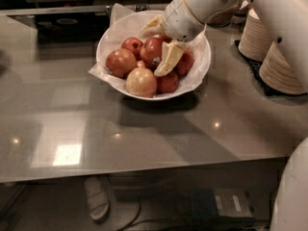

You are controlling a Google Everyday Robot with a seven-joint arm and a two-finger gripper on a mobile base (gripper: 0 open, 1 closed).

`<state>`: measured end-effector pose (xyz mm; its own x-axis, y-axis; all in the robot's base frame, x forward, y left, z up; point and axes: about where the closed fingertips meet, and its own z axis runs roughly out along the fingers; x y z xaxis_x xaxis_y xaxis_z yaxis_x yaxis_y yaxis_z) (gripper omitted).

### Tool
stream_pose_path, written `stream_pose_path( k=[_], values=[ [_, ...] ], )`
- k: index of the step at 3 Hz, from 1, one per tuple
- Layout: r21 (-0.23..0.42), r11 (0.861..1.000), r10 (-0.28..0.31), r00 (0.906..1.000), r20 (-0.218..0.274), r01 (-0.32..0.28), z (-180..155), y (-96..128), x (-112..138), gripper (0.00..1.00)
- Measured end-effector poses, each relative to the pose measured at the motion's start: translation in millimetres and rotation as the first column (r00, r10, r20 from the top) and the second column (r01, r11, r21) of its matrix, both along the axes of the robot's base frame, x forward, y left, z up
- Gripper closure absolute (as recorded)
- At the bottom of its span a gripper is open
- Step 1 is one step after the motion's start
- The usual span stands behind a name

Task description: Pick apple from white bowl

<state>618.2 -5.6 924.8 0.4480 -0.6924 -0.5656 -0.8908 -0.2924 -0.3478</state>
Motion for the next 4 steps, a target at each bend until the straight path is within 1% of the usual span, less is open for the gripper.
stream_pose_path(
  k=[1, 2, 4],
  values=[
    [-0.029, 0.999, 0.015, 0.9996, -0.023, -0.016, -11.4, 1.8, 0.0, 0.27],
    [-0.05, 0.999, 0.012, 0.9994, -0.033, -0.013, -17.0, 0.7, 1.1, 0.46],
    [-0.05, 0.999, 0.012, 0.9994, -0.033, -0.013, -16.7, 0.7, 1.1, 0.93]
  ],
)
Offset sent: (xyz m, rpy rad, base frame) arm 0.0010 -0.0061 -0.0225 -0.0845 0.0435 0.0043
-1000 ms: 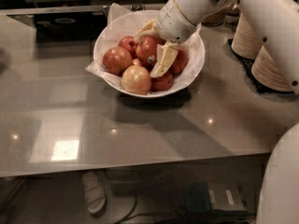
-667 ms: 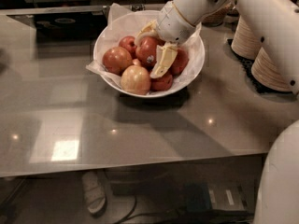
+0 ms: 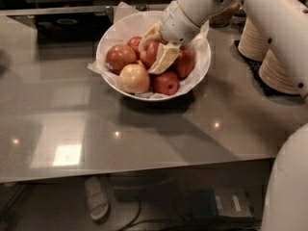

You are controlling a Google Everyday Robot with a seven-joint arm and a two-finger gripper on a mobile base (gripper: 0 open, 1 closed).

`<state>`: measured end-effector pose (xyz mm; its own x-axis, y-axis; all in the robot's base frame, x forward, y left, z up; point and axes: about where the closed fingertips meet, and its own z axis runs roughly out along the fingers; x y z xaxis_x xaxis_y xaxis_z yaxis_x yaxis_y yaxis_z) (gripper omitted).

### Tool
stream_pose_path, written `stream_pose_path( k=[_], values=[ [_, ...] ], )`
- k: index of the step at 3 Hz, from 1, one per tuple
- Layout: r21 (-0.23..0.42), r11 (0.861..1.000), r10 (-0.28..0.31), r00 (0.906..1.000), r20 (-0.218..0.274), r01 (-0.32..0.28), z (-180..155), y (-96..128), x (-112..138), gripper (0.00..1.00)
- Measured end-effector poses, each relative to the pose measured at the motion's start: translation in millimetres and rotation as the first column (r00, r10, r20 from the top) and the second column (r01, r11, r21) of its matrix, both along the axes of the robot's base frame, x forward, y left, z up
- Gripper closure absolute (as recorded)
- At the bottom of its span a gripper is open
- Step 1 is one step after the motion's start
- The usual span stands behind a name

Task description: Pick apple from white bowl

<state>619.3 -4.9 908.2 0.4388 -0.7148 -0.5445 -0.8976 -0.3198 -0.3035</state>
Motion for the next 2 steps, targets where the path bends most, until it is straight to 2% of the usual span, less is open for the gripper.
stream_pose_path(
  k=[1, 2],
  values=[
    [0.0, 1.0, 0.0, 1.0, 0.0, 0.0, 4.6, 0.1, 0.0, 1.0],
    [0.0, 1.0, -0.001, 1.0, 0.0, 0.001, 4.6, 0.3, 0.2, 1.0]
  ],
)
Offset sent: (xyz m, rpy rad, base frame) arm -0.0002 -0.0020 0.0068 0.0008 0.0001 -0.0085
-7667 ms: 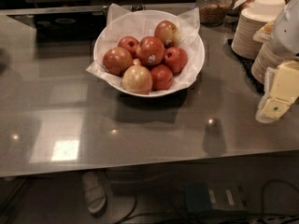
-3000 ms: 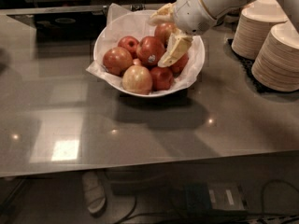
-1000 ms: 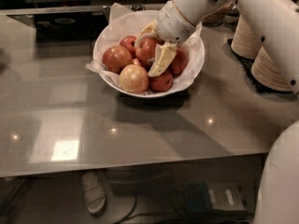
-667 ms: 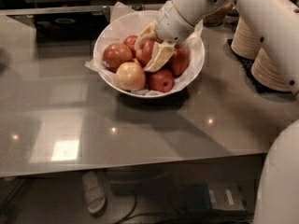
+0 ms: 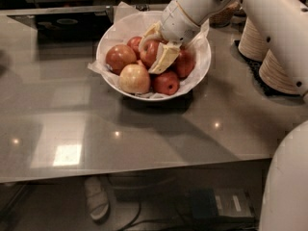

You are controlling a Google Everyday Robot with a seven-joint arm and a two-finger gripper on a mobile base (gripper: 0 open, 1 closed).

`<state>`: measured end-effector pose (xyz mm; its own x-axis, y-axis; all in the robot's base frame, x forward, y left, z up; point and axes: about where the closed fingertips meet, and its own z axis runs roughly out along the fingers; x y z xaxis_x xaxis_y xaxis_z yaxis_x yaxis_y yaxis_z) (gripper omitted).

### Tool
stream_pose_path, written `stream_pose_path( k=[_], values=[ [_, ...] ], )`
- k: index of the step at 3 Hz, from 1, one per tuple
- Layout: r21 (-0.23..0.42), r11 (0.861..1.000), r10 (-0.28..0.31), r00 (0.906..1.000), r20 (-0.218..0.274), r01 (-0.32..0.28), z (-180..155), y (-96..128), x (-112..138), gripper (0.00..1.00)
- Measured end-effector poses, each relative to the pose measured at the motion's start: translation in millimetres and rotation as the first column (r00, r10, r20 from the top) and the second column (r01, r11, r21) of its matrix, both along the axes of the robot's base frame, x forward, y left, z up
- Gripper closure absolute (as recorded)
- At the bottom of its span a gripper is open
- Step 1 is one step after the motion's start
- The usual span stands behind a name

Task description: Pick apple from white bowl

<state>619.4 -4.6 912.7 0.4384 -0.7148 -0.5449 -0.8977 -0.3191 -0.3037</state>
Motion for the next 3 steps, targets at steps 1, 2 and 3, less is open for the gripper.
stream_pose_path(
  k=[1, 2, 3],
  values=[
    [0.01, 1.0, -0.018, 0.9996, 0.02, 0.018, 12, -4, -1, 1.0],
    [0.069, 0.997, -0.048, 0.9977, 0.047, 0.045, 36, -13, -8, 1.0],
    [0.145, 0.987, -0.083, 0.9944, 0.066, 0.073, 59, -26, -23, 1.0]
  ],
)
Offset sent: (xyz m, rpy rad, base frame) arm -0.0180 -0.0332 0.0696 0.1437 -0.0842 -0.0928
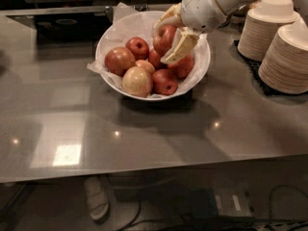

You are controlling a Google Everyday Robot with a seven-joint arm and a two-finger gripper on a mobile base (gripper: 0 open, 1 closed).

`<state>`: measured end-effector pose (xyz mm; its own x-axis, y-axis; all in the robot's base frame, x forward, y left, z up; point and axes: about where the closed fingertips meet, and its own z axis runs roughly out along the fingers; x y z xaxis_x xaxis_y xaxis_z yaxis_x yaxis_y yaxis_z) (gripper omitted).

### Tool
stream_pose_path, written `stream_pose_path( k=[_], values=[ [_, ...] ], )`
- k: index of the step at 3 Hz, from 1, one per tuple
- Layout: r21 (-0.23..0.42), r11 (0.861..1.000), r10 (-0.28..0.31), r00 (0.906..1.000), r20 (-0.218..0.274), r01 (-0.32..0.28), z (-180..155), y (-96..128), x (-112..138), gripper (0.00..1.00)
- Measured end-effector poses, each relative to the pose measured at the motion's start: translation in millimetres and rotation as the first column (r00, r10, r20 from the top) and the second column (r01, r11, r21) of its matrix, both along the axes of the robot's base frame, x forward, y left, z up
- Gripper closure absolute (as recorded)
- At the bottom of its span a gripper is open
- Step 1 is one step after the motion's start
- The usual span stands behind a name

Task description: Pick apple from white bowl

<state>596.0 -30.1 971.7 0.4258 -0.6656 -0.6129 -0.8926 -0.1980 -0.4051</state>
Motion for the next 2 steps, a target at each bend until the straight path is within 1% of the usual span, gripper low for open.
stream_pose_path(
  k=[1, 2],
  values=[
    [0.058, 0.998, -0.032, 0.9994, 0.01, 0.031, 17.3, -10.5, -18.4, 1.0],
    [0.061, 0.997, -0.041, 0.9992, 0.006, 0.04, 16.5, -15.4, -20.0, 1.0]
  ],
)
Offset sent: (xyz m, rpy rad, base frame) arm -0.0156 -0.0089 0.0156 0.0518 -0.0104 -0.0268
